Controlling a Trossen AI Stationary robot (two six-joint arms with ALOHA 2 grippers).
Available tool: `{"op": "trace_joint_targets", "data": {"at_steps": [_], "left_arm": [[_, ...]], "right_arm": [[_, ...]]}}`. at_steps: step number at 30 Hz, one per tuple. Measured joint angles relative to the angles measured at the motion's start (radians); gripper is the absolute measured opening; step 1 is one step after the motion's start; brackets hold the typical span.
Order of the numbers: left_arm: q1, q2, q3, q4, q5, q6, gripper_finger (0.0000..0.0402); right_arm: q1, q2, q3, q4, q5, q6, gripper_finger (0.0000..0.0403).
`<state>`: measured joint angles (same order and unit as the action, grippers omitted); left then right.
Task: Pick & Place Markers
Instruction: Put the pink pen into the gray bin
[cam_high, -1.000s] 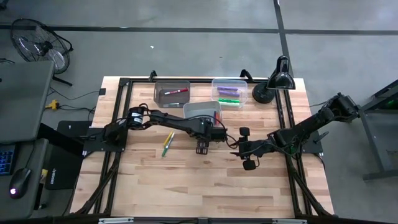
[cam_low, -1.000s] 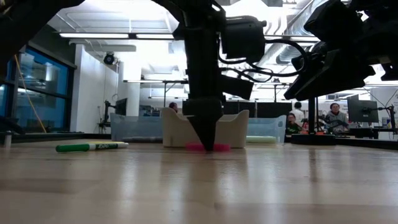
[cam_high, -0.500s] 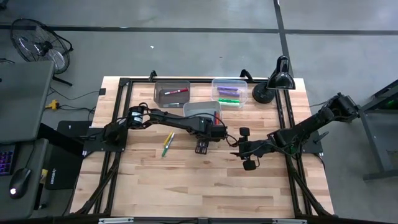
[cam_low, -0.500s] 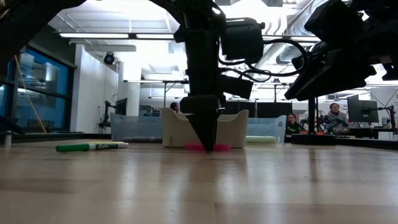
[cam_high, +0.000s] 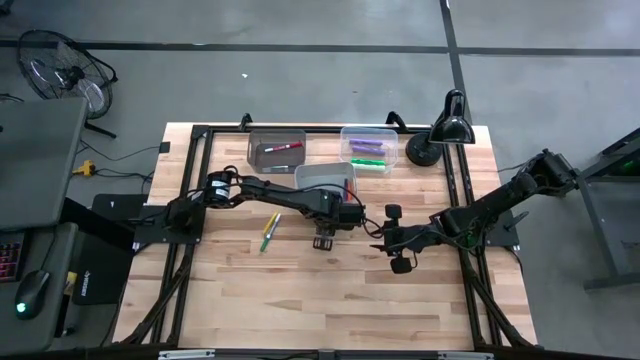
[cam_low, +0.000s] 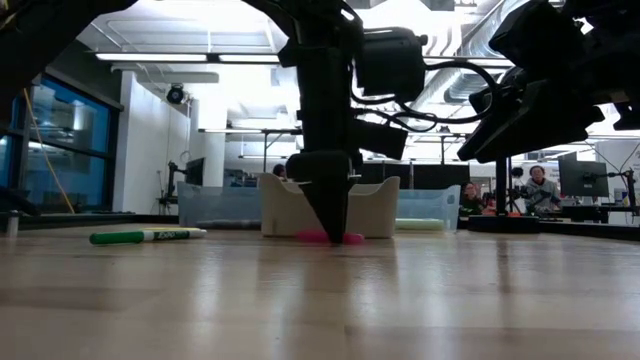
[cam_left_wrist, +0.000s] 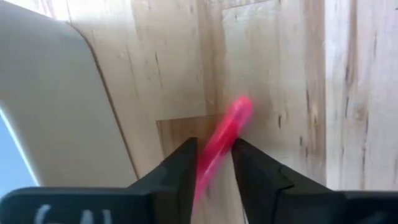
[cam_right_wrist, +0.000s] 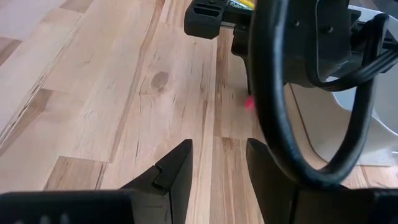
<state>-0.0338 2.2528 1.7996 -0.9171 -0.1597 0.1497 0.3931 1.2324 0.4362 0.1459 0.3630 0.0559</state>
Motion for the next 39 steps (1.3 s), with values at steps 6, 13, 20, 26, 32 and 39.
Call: {"op": "trace_joint_targets", "data": {"at_steps": [6,13,20,26,32,39], "left_arm": [[0.0,0.0,0.0,-0.002,0.017,-0.01,0.0055],[0.0,0.0,0.002,-0.007,0.015,-0.049,0.003],[-0.015,0.002,0.099,-0.113,-0.002,-0.075,0.0041],[-0.036,0.002,0.188,-0.201,0.007,-0.11,0.0039],[-0.072,0.001,0.253,-0.313,-0.033,-0.136,0.0039],[-0.079,0.002,0.257,-0.369,-0.037,-0.16,0.0039]], "right_arm": [[0.0,0.0,0.0,-0.003,0.0,0.0,0.0139],[0.0,0.0,0.0,-0.004,0.0,0.0,0.0139],[0.0,0.0,0.0,-0.009,0.0,0.015,0.0139],[0.0,0.0,0.0,-0.013,-0.003,0.021,0.0139],[0.001,0.0,0.0,-0.018,-0.026,0.026,0.0139],[0.001,0.0,0.0,-0.094,-0.041,0.071,0.0139]]}}
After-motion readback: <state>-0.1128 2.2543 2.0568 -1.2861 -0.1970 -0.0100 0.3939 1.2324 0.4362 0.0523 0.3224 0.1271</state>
